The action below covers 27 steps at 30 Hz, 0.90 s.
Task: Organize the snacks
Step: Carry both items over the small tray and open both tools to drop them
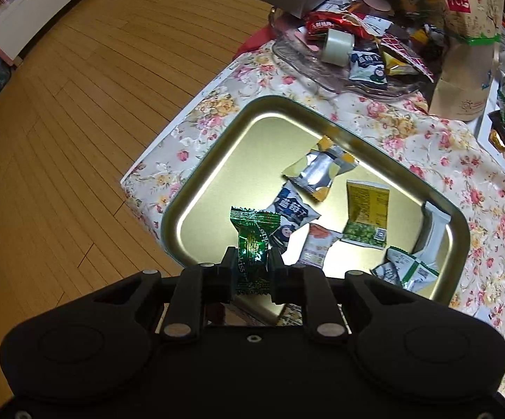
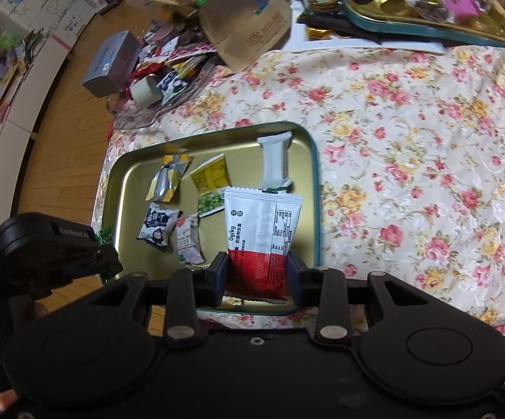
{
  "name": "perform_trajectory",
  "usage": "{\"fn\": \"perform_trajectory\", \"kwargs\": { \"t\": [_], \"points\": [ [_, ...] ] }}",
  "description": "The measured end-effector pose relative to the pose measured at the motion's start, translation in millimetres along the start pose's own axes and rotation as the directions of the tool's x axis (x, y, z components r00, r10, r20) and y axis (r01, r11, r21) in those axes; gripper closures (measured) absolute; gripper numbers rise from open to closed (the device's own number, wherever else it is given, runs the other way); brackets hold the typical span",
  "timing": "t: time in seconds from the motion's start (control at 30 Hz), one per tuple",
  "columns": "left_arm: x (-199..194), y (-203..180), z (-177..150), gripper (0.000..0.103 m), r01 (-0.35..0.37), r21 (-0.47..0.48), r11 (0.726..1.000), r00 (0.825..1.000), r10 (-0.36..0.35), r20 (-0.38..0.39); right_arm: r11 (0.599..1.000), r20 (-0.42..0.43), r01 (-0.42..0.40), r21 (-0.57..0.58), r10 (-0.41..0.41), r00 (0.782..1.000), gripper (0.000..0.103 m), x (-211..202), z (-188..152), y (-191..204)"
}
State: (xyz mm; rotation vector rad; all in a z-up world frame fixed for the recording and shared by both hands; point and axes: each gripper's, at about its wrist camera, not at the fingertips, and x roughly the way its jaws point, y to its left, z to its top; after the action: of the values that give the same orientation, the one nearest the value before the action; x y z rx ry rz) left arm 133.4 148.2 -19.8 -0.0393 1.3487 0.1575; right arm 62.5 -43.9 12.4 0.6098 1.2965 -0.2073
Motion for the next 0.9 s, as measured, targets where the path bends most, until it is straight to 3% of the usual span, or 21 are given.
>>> {"fn": "perform_trajectory", "kwargs": {
  "t": [0.7, 0.9],
  "points": [
    [6.1, 13.9, 7.8, 0.076, 0.038, 0.013, 0.999, 0.999, -0.038, -0.012, 0.999, 0.006, 0.005, -0.053, -0.005, 1.0, 0.065, 22.8, -1.5, 28.0],
    [9.4, 11.2, 7.1, 0.076, 0.044, 0.022, 0.999, 0.999, -0.043, -0.029, 1.0, 0.035, -0.019, -0.017, 0.02, 0.999, 0.057, 18.3, 1.3, 25.1]
  ]
}}
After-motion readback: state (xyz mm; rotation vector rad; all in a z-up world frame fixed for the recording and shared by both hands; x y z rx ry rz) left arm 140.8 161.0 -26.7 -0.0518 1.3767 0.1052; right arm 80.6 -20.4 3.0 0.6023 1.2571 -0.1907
